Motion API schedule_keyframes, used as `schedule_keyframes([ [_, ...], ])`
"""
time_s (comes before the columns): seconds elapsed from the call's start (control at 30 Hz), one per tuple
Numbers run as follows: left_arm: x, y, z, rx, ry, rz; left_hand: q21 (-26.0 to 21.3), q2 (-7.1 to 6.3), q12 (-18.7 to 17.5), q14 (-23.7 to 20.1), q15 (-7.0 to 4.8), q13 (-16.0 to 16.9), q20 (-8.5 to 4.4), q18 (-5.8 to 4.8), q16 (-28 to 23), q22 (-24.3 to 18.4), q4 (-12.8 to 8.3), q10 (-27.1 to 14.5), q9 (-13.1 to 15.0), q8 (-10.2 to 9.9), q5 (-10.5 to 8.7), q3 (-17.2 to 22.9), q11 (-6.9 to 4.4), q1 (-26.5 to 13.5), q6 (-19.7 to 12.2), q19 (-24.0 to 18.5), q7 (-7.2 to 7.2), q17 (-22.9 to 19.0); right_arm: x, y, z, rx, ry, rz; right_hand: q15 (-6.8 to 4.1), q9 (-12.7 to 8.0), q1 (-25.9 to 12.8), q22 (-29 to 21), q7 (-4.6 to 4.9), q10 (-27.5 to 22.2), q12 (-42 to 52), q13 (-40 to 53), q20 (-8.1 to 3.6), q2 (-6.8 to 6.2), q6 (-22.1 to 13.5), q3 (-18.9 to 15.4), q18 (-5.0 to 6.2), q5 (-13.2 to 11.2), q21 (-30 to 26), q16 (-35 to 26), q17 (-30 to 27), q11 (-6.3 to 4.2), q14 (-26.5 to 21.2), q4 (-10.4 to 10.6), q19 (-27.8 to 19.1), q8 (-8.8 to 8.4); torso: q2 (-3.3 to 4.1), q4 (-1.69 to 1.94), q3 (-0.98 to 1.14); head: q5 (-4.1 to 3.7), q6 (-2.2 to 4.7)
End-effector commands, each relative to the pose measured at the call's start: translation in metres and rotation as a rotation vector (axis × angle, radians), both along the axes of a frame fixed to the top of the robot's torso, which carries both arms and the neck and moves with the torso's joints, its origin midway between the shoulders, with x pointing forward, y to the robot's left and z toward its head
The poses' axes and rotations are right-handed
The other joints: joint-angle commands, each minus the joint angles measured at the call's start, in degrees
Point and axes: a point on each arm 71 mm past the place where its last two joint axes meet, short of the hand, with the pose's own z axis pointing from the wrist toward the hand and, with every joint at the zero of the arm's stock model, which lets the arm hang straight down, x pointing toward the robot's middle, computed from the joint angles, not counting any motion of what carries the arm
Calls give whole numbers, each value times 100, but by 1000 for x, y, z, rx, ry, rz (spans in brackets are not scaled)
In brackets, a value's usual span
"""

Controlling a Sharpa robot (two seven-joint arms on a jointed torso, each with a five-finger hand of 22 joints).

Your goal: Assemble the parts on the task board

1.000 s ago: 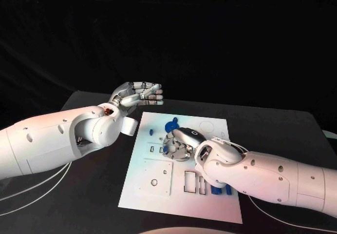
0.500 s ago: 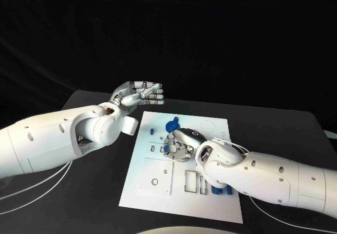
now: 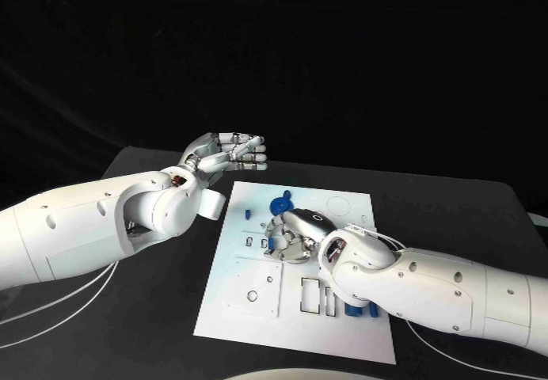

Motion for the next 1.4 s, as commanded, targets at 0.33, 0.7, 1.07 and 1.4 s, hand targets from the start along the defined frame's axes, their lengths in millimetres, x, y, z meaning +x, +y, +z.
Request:
schedule_keyframes([
  [0.33,2,0,-2,77,-14,-62,56,-4,121,147,-44,42,-37,86,31,6,32,272,23,38,-35,-35,-76,-40,102,60,150,92,-7,-18,23,167,-83,-7,154,-112,284,345,148,-267,-186,-118,112,53,-446,-472,55,199,-159,-44,1243,138,525,192,-102,-292,-28,-6,17,26,-17],
  [0.7,7,5,-14,309,26,-108,2094,71,1315,2594,-889,813,-974,41,3741,1036,27,1646,429,691,-7,89,-734,-442,883,1867,-425,2755,7,-95,71,360,43,-154,93,-40,386,83,67,-279,-170,-148,71,241,-147,-516,137,606,-492,-139,942,67,451,360,-294,-93,-131,-57,30,36,-49],
  [1.07,1,0,-37,765,218,-253,5210,82,4772,3283,-1088,3609,-1139,-229,6867,4332,71,903,1925,2339,-6,85,-986,-1633,268,2059,-621,6380,24,-175,90,400,108,-381,89,-42,352,99,68,-301,-185,-174,64,224,-183,-552,131,632,-480,-141,946,67,452,412,-278,-93,-207,-60,67,24,-122],
  [1.4,2,-13,-43,1168,244,-356,5603,45,6319,3416,-1154,5168,-1163,-294,7082,4871,72,1553,2306,2816,-24,-45,-1068,-1956,190,2134,-717,6712,31,-199,91,428,126,-444,87,-31,418,-215,67,-630,-467,-531,58,219,-213,-575,223,631,-864,-242,658,60,377,452,-519,-58,-217,-74,87,33,-165],
])
